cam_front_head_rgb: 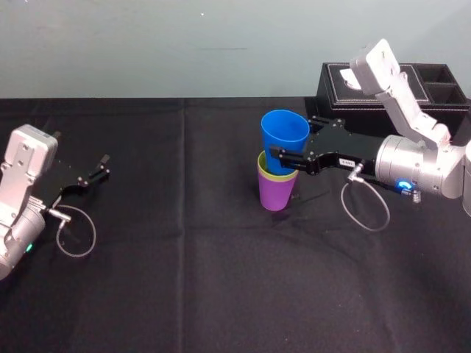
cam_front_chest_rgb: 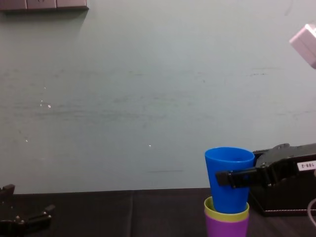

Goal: Stack the three plastic cups sequentially using one hand.

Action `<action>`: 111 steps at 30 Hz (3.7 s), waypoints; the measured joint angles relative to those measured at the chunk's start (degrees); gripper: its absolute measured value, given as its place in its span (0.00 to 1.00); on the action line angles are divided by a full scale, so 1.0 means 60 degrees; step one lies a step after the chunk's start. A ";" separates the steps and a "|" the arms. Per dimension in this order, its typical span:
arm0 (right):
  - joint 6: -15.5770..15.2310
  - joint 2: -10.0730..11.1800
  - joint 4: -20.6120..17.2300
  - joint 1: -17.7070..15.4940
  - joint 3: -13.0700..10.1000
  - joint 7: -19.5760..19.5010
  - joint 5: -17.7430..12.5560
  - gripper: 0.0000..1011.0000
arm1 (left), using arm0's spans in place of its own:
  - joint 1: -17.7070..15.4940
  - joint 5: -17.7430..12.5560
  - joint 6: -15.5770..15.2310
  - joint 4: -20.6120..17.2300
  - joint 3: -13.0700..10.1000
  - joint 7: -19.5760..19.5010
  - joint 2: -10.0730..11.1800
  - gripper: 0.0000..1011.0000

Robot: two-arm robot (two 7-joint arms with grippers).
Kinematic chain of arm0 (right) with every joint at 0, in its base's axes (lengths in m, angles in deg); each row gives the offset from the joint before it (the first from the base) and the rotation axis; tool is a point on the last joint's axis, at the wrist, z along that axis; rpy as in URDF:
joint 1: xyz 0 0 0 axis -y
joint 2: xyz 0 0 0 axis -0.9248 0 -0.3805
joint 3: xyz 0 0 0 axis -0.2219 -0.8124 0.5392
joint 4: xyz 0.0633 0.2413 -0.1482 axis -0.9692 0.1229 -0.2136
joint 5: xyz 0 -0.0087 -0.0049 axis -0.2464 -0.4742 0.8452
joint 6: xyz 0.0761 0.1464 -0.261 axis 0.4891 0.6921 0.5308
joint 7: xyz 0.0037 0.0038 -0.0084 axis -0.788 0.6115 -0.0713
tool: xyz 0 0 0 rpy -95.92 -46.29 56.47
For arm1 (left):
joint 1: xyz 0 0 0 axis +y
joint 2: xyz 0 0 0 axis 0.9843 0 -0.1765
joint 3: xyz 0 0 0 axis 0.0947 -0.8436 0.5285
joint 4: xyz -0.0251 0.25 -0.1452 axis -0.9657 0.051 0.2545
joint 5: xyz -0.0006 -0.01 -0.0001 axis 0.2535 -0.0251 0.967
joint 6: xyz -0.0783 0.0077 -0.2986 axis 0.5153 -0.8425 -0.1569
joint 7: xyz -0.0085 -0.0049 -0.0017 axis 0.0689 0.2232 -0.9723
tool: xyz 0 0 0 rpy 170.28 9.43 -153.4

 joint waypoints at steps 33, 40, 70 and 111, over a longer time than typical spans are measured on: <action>0.0274 -0.0182 0.0484 -0.0068 0.0059 0.0129 0.0059 0.73 | 0.0000 0.0000 0.0000 0.0000 0.0000 0.0000 0.0000 1.00; 0.0268 -0.0177 0.0477 -0.0068 0.0059 0.0128 0.0052 0.90 | 0.0000 0.0000 0.0000 0.0000 0.0000 0.0000 -0.0001 1.00; 0.0454 0.0225 -0.0267 -0.0750 -0.0569 -0.0309 -0.0013 0.99 | 0.0000 0.0000 0.0000 0.0000 0.0000 0.0000 0.0000 1.00; 0.0624 0.0425 0.0819 -0.1941 -0.2131 -0.1034 -0.0137 0.99 | 0.0000 0.0001 0.0000 0.0000 0.0000 0.0000 0.0000 1.00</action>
